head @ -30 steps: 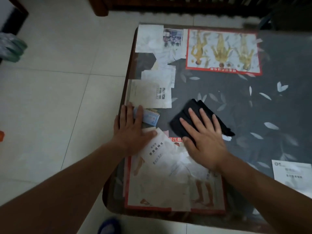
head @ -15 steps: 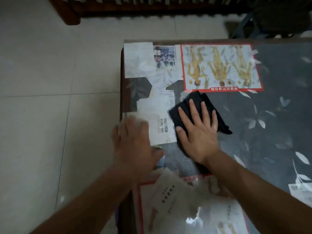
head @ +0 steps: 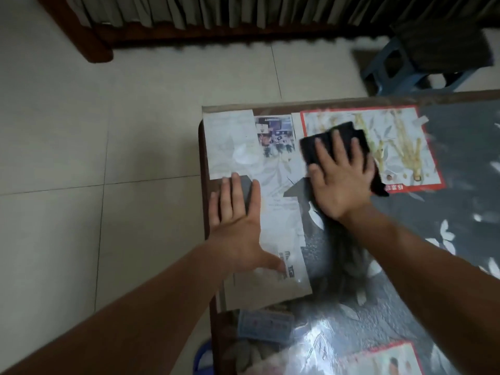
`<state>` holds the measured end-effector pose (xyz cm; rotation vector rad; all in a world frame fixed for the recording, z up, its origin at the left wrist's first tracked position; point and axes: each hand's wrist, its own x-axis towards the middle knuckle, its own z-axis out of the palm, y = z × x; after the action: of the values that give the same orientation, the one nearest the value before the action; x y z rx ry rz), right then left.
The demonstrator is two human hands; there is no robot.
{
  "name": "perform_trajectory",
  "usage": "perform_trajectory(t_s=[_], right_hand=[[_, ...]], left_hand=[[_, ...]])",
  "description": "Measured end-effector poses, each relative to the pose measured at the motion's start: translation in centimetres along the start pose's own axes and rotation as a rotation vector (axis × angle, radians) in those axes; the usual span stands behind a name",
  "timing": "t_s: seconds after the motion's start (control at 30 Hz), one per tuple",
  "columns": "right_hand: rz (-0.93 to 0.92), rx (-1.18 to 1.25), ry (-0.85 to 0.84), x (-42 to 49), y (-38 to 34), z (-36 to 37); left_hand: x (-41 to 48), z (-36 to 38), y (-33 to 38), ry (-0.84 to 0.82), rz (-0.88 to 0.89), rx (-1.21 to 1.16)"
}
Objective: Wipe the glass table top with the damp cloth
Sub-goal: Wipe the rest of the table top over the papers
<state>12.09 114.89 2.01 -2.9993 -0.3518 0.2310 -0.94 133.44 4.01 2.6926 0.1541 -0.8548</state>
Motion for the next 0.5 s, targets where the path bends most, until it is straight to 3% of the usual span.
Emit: perform_trajectory(t_s=[0.07, 0.13, 0.17, 0.23, 0.3, 0.33, 0.5], right_hand=[[-0.298, -0.047, -0.036, -1.9, -1.1, 0.8], [-0.47, -0.089, -0.093, -2.3, 1.1, 0.3], [-0.44, -0.102, -0.095, -1.2, 2.6, 0.0], [-0.18, -0.077, -0.078, 1.9, 4.1, -1.0], [0.048, -0.001, -0.08, 4.7, 2.5, -1.5], [0.068, 0.017, -0.064, 5.4, 0.7, -1.4], [-0.406, -0.048, -0.064, 4.2, -8.6, 0.4]], left_hand=[[0.1, 0.1, 0.1, 0.027, -0.015, 0.006], [0.0, -0.1, 0.1, 0.035, -0.016, -0.006], [0.0, -0.1, 0.1, 0.031, -0.015, -0.014], [0.1, 0.0, 0.1, 0.043, -0.012, -0.013], [0.2, 0.1, 0.0, 0.057, -0.013, -0.016], [0.3, 0.1, 0.1, 0.06, -0.01, -0.017], [0.1, 0.3, 0.1, 0.115, -0.014, 0.021]])
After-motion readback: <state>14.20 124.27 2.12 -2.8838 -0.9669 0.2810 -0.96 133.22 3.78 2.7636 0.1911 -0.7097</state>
